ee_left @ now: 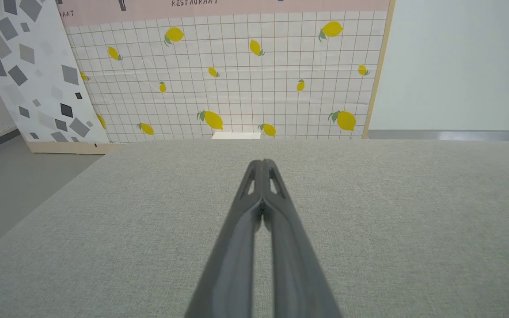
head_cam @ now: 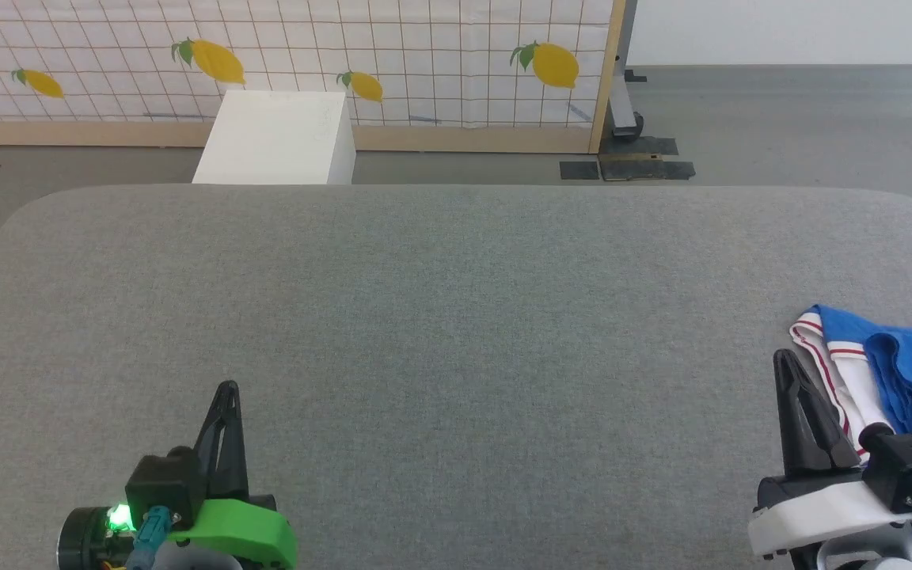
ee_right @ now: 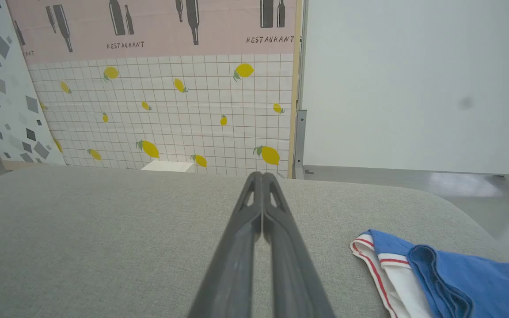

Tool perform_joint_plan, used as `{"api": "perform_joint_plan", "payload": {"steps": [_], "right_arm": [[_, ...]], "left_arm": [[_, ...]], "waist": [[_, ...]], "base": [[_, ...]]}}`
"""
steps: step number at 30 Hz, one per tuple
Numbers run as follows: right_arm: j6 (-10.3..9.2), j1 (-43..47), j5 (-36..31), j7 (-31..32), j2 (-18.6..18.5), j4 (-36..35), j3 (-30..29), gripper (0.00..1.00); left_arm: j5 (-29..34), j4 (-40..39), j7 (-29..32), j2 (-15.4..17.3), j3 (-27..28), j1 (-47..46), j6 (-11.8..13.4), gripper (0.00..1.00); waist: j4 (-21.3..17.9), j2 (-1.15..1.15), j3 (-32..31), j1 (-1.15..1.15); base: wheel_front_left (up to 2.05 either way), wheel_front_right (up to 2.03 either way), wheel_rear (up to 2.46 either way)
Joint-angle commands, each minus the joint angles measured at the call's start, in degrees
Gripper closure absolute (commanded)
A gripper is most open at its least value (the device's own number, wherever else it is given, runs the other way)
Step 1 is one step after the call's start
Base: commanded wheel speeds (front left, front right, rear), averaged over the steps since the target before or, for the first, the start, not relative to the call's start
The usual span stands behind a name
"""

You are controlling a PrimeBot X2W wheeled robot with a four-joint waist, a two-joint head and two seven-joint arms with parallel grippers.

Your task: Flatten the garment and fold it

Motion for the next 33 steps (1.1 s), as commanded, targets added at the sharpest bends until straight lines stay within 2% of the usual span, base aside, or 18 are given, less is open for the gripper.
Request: {"api": "perform_joint_plan", "payload": {"steps": [1, 33], "right_arm": [[-0.02, -0.8, -0.4, 0.3, 0.0, 0.0, 0.2, 1.0], [-0.05, -1.7, -1.7, 4.0, 0.1, 0.1, 1.3, 1.0]], "left_arm": [[0.3, -0.2, 0.2, -0.1, -0.1, -0.7, 0.1, 1.0], [1.1, -0.4, 3.9, -0.2, -0.3, -1.6, 0.2, 1.0]], "waist": [[0.0, 0.0, 0.0, 0.0], [-0.3, 0.0, -0.1, 0.0]], "base": [[0.0, 0.0, 0.0], [0.0, 0.0, 0.0]]}}
